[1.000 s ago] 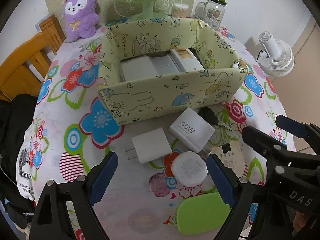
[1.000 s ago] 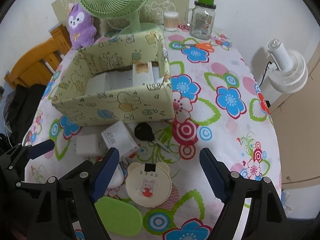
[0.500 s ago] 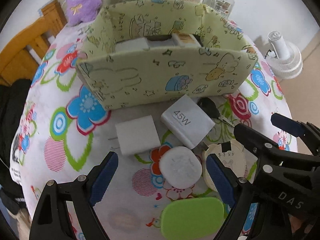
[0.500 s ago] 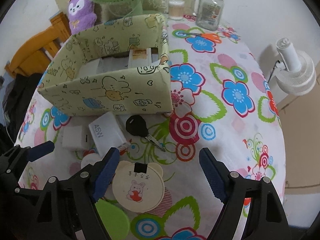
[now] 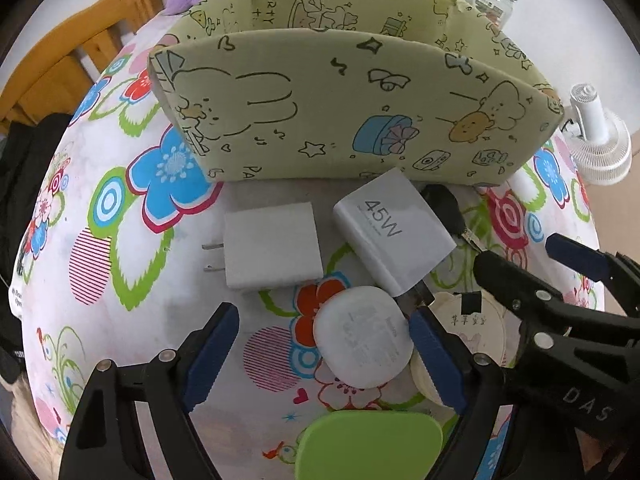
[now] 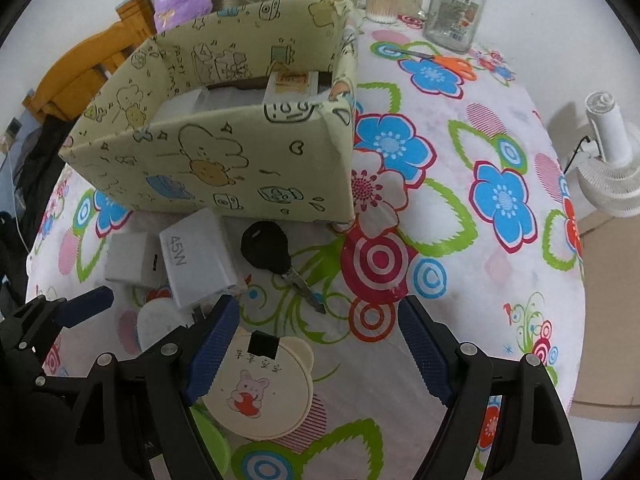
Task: Organize rigid objects
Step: 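Reach down and grasp the round white puck with the left tool, then grasp the black key fob with the right tool while the left tool holds the puck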
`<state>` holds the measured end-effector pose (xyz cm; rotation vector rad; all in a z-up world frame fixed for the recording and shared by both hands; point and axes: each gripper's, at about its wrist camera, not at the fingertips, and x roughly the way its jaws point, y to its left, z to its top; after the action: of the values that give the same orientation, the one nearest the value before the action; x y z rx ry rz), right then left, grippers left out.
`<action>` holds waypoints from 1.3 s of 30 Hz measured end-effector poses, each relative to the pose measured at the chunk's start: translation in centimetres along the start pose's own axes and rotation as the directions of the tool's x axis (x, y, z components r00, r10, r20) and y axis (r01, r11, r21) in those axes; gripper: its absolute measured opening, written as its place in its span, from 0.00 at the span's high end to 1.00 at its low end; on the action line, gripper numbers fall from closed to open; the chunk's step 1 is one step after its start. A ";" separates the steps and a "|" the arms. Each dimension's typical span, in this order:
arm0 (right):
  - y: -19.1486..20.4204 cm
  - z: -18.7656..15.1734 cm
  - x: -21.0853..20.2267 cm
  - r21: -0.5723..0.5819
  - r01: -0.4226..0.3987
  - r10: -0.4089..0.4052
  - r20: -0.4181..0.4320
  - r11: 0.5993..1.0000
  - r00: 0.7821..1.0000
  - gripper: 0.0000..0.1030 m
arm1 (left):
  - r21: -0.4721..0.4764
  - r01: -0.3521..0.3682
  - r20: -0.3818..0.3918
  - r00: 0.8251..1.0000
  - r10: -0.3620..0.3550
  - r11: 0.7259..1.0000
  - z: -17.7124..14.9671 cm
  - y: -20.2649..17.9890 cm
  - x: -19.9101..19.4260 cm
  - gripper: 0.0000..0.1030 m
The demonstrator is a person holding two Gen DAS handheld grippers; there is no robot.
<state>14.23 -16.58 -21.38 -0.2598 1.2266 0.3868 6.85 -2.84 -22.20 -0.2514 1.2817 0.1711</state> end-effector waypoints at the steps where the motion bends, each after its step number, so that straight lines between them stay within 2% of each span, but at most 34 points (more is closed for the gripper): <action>1: 0.0 0.0 0.1 0.000 -0.004 0.004 -0.003 1.000 1.000 0.19 | -0.001 -0.004 0.000 1.000 0.004 1.000 -0.1 -0.1 0.1 0.14; 6: -0.1 0.2 0.5 -0.011 -0.012 0.012 -0.008 1.000 1.000 0.19 | -0.016 0.000 -0.024 1.000 0.000 1.000 -0.8 -0.8 0.8 0.24; 8: -0.2 0.2 0.6 -0.014 -0.013 0.013 -0.008 1.000 1.000 0.19 | -0.011 -0.014 -0.021 1.000 0.014 1.000 -1.2 -1.0 0.9 0.25; 14: -0.5 0.8 1.4 -0.015 -0.021 0.020 -0.014 1.000 1.000 0.18 | -0.001 -0.033 0.010 0.999 0.033 0.999 -1.8 -2.2 0.7 0.46; 21: -0.4 1.6 2.2 -0.033 -0.008 0.007 -0.005 0.999 1.000 0.19 | 0.029 -0.035 0.006 0.999 0.035 0.999 -0.6 -3.5 1.1 0.47; 25: -0.4 1.8 2.7 -0.033 -0.015 0.015 -0.007 0.999 1.000 0.24 | 0.061 -0.059 0.004 0.998 0.059 0.996 0.3 -3.6 1.0 0.47; 37: 0.4 2.3 3.7 -0.069 -0.008 0.010 0.023 0.998 1.000 0.29 | 0.092 -0.055 -0.021 0.998 0.057 0.994 3.3 -1.6 1.8 0.47; 39: 0.5 2.2 3.7 -0.059 -0.016 0.018 0.034 0.998 0.999 0.33 | 0.101 -0.046 -0.024 0.999 0.049 0.994 3.4 -1.2 1.8 0.47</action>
<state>17.01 -14.74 -24.19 -0.2923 1.1852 0.4409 10.84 -3.02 -22.96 -0.1373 1.3188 0.1438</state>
